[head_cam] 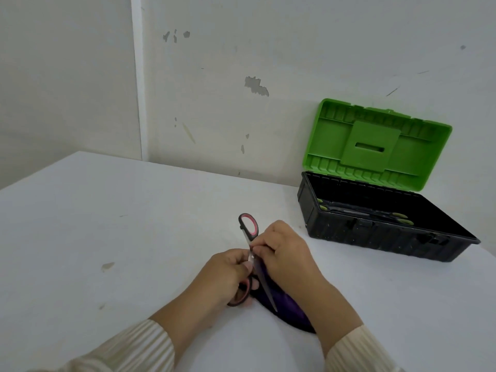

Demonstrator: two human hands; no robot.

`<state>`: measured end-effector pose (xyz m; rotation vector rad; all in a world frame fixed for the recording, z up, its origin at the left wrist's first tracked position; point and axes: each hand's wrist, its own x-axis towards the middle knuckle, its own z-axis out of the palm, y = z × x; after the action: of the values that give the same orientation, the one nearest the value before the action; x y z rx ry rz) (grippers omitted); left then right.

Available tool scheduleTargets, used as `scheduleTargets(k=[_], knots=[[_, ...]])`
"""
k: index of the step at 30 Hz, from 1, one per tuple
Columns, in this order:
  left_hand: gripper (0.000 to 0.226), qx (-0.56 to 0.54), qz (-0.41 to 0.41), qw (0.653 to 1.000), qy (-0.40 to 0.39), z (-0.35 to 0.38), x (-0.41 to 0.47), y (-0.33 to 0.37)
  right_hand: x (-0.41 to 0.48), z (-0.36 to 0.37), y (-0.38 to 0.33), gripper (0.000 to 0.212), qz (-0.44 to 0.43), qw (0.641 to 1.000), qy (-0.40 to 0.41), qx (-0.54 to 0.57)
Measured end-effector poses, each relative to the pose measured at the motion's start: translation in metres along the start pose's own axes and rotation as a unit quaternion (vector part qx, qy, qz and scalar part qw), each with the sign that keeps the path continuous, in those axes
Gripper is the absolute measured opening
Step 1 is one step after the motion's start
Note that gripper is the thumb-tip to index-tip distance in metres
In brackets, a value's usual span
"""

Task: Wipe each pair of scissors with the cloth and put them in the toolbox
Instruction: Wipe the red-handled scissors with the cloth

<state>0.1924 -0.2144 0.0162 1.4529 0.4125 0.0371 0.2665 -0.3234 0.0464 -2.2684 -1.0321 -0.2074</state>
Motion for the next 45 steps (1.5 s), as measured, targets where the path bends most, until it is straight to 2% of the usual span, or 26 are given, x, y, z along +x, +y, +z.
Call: scheduleTargets(k=[2, 5, 6, 9, 12, 16, 18, 20, 22, 24, 28, 30, 32, 34, 36, 37, 40, 43, 45], knots=[[0.022, -0.004, 0.003, 1.000, 0.010, 0.001, 0.000, 0.000, 0.000, -0.001, -0.001, 0.014, 0.013, 1.000, 0.000, 0.007], [0.024, -0.018, 0.017, 1.000, 0.017, 0.000, 0.001, 0.001, -0.003, 0.001, -0.008, 0.017, 0.032, 0.996, -0.085, -0.011], [0.025, -0.018, 0.016, 0.999, 0.023, -0.001, 0.002, 0.000, 0.000, -0.001, -0.008, 0.016, 0.053, 0.995, -0.081, -0.001], [0.027, -0.026, 0.010, 0.999, 0.031, -0.002, 0.003, -0.001, 0.001, -0.002, -0.007, 0.015, 0.052, 0.998, 0.012, 0.025], [0.027, -0.030, 0.022, 0.999, 0.016, -0.002, 0.003, -0.001, -0.008, 0.006, -0.009, 0.015, 0.020, 0.999, -0.027, 0.031], [0.029, -0.012, 0.026, 0.999, 0.023, -0.002, 0.004, -0.002, 0.001, 0.002, 0.002, 0.013, 0.069, 0.996, 0.044, 0.045], [0.030, -0.018, 0.024, 0.999, 0.018, -0.001, 0.004, -0.002, 0.000, 0.004, 0.000, 0.012, 0.082, 0.996, 0.004, 0.045], [0.030, -0.031, 0.025, 0.999, 0.013, -0.001, 0.004, -0.002, -0.006, 0.008, -0.006, 0.014, 0.058, 0.997, -0.030, 0.043], [0.029, -0.026, 0.025, 0.999, 0.015, -0.001, 0.005, -0.002, -0.005, 0.009, -0.002, 0.014, 0.054, 0.997, -0.001, 0.047], [0.027, -0.014, 0.021, 0.999, 0.020, 0.000, 0.004, -0.001, 0.004, 0.005, 0.012, 0.013, 0.105, 0.992, 0.057, 0.043], [0.028, -0.008, 0.027, 0.999, 0.015, 0.002, 0.002, 0.001, 0.006, -0.015, 0.038, 0.015, 0.201, 0.951, 0.206, 0.113], [0.028, -0.006, 0.031, 0.999, 0.026, 0.001, 0.003, 0.001, -0.001, -0.025, 0.035, 0.022, 0.187, 0.937, 0.246, 0.163], [0.029, -0.007, 0.036, 0.999, 0.037, -0.001, 0.005, 0.001, -0.006, -0.027, 0.021, 0.029, 0.126, 0.954, 0.214, 0.168], [0.032, -0.011, 0.040, 0.999, 0.035, -0.002, 0.005, 0.001, -0.010, -0.014, 0.007, 0.027, 0.066, 0.984, 0.108, 0.127], [0.035, -0.010, 0.045, 0.998, 0.030, -0.001, 0.004, 0.002, -0.009, 0.002, 0.002, 0.021, 0.025, 0.997, 0.017, 0.078], [0.036, -0.008, 0.046, 0.998, 0.031, -0.001, 0.003, 0.002, -0.007, 0.006, 0.002, 0.020, 0.021, 0.997, 0.007, 0.070], [0.036, -0.010, 0.044, 0.998, 0.035, -0.002, 0.004, 0.002, -0.001, 0.006, 0.002, 0.016, 0.037, 0.996, 0.054, 0.065], [0.038, -0.008, 0.040, 0.999, 0.035, -0.002, 0.005, 0.002, -0.006, 0.006, -0.002, 0.015, 0.021, 0.997, -0.019, 0.069], [0.035, -0.007, 0.039, 0.999, 0.034, -0.002, 0.005, 0.002, -0.006, 0.005, 0.001, 0.015, 0.037, 0.995, -0.012, 0.088]])
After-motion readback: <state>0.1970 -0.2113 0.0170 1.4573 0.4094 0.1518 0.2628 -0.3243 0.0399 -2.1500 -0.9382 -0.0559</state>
